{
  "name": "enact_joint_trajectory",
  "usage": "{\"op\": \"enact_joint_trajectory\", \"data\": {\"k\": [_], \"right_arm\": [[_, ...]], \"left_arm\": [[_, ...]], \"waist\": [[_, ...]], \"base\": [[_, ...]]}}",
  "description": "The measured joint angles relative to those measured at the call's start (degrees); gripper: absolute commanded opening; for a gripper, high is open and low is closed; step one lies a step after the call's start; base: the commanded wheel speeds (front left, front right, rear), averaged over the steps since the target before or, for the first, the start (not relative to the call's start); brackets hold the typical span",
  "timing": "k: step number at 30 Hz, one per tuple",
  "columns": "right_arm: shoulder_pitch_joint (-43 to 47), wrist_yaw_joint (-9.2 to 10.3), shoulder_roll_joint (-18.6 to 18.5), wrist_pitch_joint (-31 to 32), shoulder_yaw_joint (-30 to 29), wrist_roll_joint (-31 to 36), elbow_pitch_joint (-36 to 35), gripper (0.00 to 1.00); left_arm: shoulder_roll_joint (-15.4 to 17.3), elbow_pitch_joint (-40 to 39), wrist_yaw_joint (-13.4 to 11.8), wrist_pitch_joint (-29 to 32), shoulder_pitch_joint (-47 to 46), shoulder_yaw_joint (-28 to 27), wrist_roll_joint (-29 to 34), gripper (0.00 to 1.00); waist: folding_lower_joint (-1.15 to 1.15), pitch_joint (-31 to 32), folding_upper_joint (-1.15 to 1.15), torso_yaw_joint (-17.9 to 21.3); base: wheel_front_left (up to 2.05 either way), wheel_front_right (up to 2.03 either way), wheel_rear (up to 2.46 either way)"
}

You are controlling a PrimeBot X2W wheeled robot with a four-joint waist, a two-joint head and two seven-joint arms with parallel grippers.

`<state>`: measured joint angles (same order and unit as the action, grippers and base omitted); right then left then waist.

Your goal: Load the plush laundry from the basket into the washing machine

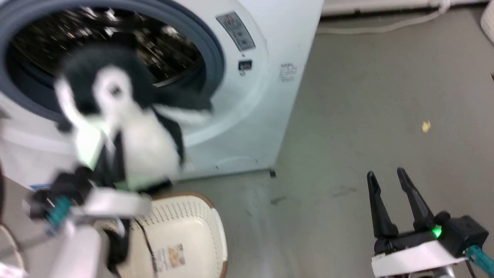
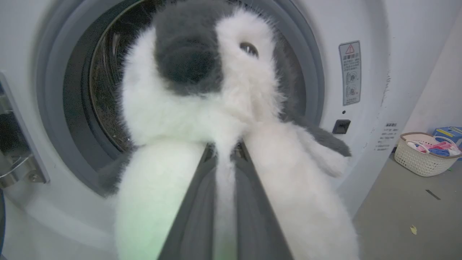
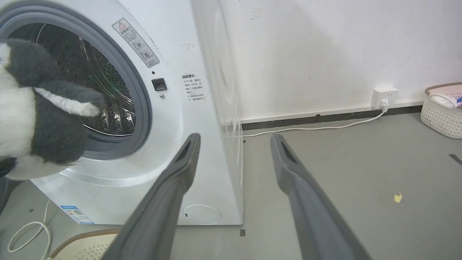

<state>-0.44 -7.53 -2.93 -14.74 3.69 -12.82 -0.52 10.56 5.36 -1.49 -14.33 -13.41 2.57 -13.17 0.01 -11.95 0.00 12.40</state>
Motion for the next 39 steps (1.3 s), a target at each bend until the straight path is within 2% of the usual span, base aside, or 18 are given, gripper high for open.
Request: {"op": "enact_joint_trajectory", "data": {"k": [10,15,21,26,30,34,38,39], "right_arm": [[-5.78,0.00,0.02,0.00,1.40,-4.65,-0.13,1.00],[-7.91,0.00,0.01,0.01,2.48,-7.37,-0.01,1.00],[-10.76,0.00,0.01,0.00,4.23,-10.35,0.45,1.00],[-12.35,0.00,0.01,0.01,5.17,-12.03,0.71,1.00],[-13.53,0.00,0.01,0.01,5.67,-13.12,0.85,1.00],[-13.77,0.00,0.01,0.00,5.79,-13.70,0.89,1.00],[-13.99,0.00,0.01,0.00,5.89,-13.93,1.13,1.00],[-14.07,0.00,0.01,0.01,5.80,-13.90,1.15,1.00]], "left_arm": [[10.33,0.86,1.81,10.70,-21.73,-3.05,0.82,0.00],[16.42,7.38,3.72,16.35,-33.26,-3.50,1.78,0.00],[22.60,16.63,4.72,20.07,-46.74,-1.77,5.73,0.00],[25.48,25.73,5.21,23.57,-57.20,0.23,8.58,0.00],[27.10,32.76,5.73,25.94,-61.79,1.00,9.31,0.00],[27.09,36.82,6.47,26.61,-64.86,2.57,9.57,0.00],[26.65,39.62,6.78,24.76,-65.68,3.25,9.47,0.00],[26.50,40.39,6.78,24.20,-65.77,3.42,9.46,0.35]], "waist": [[0.01,-11.09,0.00,5.56],[0.01,-16.65,0.00,9.28],[0.01,-22.86,0.00,13.60],[0.01,-27.53,0.00,16.37],[0.01,-30.22,0.00,18.22],[0.01,-31.84,0.00,19.07],[0.00,-31.77,0.00,18.94],[0.00,-31.58,0.00,18.81]], "base": [[0.00,0.00,0.00],[0.00,0.00,0.00],[0.00,0.00,0.00],[0.00,0.00,0.00],[0.00,0.00,0.00],[0.00,0.00,0.00],[0.00,0.00,0.00],[0.00,0.00,0.00]]}}
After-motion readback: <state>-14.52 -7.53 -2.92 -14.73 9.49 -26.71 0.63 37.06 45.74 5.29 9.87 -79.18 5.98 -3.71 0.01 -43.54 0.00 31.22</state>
